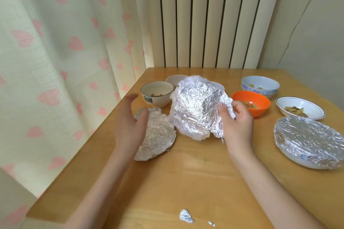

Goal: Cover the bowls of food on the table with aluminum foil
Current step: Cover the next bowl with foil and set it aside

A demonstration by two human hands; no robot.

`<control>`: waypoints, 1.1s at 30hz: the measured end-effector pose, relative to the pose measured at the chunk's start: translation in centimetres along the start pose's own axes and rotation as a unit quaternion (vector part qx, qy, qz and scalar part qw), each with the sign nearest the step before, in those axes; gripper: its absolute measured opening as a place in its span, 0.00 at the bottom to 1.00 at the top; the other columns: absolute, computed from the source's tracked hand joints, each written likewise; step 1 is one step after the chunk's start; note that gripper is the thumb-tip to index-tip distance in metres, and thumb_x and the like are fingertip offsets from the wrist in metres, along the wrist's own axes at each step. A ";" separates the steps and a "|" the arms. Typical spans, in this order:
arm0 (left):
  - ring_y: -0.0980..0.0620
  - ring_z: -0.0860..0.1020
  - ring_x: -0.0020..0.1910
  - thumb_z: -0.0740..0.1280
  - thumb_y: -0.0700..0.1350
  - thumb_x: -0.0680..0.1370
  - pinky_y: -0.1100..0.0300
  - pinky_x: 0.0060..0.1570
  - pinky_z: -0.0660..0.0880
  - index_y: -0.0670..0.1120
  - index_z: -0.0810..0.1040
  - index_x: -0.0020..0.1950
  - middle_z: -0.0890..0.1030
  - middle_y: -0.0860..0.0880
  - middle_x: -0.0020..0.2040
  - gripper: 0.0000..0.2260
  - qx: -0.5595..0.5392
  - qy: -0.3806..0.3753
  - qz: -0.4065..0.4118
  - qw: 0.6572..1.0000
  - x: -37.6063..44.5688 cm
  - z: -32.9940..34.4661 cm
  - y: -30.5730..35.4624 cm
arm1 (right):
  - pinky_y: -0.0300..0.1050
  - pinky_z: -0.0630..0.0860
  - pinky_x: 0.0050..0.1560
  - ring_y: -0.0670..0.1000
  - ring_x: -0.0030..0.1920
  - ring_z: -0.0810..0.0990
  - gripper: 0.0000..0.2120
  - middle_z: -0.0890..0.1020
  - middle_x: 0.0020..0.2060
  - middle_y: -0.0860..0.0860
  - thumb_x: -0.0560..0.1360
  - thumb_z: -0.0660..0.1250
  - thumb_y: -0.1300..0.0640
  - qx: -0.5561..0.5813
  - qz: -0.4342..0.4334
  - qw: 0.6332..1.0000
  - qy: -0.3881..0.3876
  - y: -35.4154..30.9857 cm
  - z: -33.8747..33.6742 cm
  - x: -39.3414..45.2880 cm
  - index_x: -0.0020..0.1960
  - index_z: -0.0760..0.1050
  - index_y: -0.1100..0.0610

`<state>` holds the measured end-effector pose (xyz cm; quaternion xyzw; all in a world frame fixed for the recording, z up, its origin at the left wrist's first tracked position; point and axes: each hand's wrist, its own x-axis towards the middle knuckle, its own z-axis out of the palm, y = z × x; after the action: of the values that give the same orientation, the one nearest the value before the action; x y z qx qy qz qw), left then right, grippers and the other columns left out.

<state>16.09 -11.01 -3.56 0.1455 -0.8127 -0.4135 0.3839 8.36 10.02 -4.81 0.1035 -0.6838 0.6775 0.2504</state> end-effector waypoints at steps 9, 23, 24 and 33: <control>0.43 0.60 0.75 0.72 0.41 0.74 0.50 0.61 0.68 0.46 0.75 0.63 0.63 0.37 0.74 0.18 0.198 -0.204 0.028 0.958 7.6 6.0 -2.7 | 0.39 0.65 0.43 0.48 0.45 0.71 0.05 0.74 0.41 0.48 0.77 0.67 0.58 -0.003 0.137 0.989 0.050 1.9 -0.8 1.2 0.48 0.71 0.58; 0.37 0.75 0.56 0.67 0.36 0.78 0.52 0.46 0.67 0.37 0.78 0.49 0.63 0.37 0.74 0.02 0.153 -0.111 0.100 0.977 6.7 6.6 -1.7 | 0.42 0.68 0.43 0.47 0.41 0.71 0.07 0.74 0.38 0.49 0.77 0.66 0.57 0.005 0.124 0.990 0.071 1.9 -0.7 2.2 0.48 0.72 0.60; 0.39 0.75 0.53 0.68 0.37 0.78 0.54 0.46 0.66 0.39 0.78 0.49 0.62 0.38 0.74 0.02 0.135 -0.099 0.118 0.979 6.2 6.2 -1.2 | 0.40 0.67 0.41 0.46 0.38 0.69 0.06 0.73 0.36 0.48 0.77 0.66 0.57 0.012 0.110 0.991 0.076 1.5 -0.8 2.3 0.47 0.72 0.60; 0.61 0.71 0.52 0.70 0.36 0.75 0.67 0.55 0.67 0.48 0.75 0.54 0.65 0.47 0.69 0.12 0.070 -0.153 0.269 0.948 -3.5 2.4 2.5 | 0.45 0.77 0.44 0.52 0.41 0.80 0.05 0.83 0.40 0.55 0.78 0.64 0.59 0.257 0.157 0.951 -0.074 -3.2 -3.6 2.4 0.50 0.75 0.61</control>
<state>16.78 -6.17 -4.19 -0.1167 -0.8976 -0.2540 0.3408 8.58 13.78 -1.00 0.1058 -0.5105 0.8516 0.0541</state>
